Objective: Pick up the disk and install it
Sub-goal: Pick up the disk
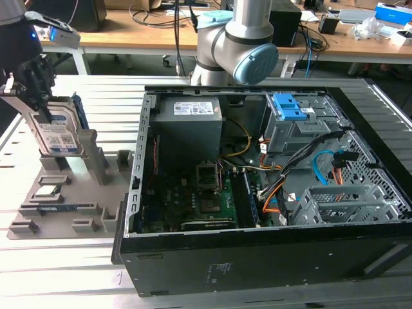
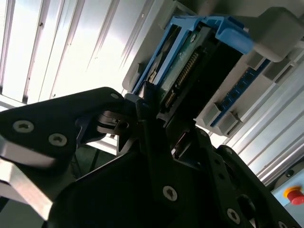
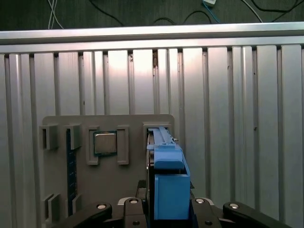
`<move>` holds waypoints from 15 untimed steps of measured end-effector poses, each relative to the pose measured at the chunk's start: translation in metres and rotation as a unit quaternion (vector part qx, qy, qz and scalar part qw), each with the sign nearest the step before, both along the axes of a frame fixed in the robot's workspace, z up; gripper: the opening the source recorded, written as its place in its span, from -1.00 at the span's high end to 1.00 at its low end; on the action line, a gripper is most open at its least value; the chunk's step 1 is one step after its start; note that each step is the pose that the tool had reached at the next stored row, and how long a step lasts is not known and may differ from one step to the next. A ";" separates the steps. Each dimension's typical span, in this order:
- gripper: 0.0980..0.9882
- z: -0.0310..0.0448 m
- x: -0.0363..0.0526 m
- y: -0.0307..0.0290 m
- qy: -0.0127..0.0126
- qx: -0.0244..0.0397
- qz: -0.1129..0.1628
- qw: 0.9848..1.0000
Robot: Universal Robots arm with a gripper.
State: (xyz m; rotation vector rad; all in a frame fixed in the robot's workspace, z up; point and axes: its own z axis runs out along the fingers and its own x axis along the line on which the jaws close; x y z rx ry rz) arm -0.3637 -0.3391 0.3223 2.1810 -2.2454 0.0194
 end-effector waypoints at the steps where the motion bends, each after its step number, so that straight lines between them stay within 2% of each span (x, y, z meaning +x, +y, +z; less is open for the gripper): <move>1: 0.40 0.0014 0.0000 0.0000 0.000 0.000 0.000 1.000; 6: 0.40 0.0146 0.0000 0.0002 0.000 0.000 0.000 1.000; 9: 0.40 0.0251 0.0000 0.0003 0.000 0.000 0.000 1.000; 15: 0.40 0.0372 0.0001 0.0006 0.000 0.000 0.000 1.000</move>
